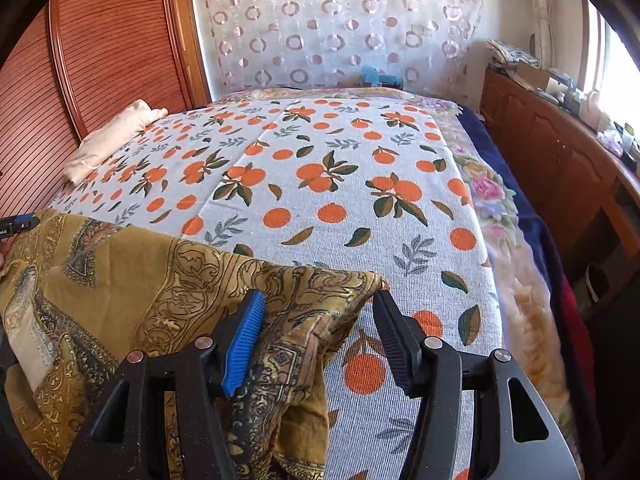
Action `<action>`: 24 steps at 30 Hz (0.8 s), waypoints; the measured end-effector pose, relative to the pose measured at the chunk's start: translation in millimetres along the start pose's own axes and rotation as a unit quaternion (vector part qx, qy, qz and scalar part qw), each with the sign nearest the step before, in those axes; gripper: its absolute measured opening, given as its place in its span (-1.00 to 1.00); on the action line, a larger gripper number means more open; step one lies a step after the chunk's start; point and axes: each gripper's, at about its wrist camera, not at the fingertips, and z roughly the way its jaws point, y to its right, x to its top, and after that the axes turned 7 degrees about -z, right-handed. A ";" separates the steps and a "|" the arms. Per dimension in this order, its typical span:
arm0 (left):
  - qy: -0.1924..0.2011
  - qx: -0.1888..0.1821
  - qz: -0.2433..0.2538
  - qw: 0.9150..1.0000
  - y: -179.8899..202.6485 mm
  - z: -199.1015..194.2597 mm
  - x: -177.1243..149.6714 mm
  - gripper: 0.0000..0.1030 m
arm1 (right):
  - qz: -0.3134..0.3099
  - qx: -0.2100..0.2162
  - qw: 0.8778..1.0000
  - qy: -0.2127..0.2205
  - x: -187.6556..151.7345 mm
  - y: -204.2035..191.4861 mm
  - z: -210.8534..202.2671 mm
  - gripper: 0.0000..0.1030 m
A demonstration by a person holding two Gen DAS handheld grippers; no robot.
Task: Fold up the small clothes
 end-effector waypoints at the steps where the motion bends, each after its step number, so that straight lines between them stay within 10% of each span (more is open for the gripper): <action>1: -0.005 -0.003 -0.001 1.000 -0.4 2.9 -1.2 0.58 | 0.001 0.000 1.000 -0.001 -0.4 0.5 1.5 0.19; 5: 0.005 0.002 0.024 1.000 8.5 3.5 -6.5 0.57 | 0.002 0.003 1.000 -0.002 -1.4 1.4 5.3 0.22; 13: 0.013 -0.016 0.037 0.999 17.0 -3.2 -9.1 -0.08 | -0.004 0.026 1.000 0.002 -5.8 -7.2 3.9 0.21; 19: 0.017 -0.015 0.053 0.998 25.9 -7.9 -13.3 -0.64 | 0.001 0.062 0.998 0.003 -8.3 -10.6 0.7 -0.76; 24: 0.040 -0.037 0.062 0.997 34.0 -33.2 -18.2 -0.85 | -0.014 0.073 0.997 0.018 -10.2 -21.4 -10.5 -0.84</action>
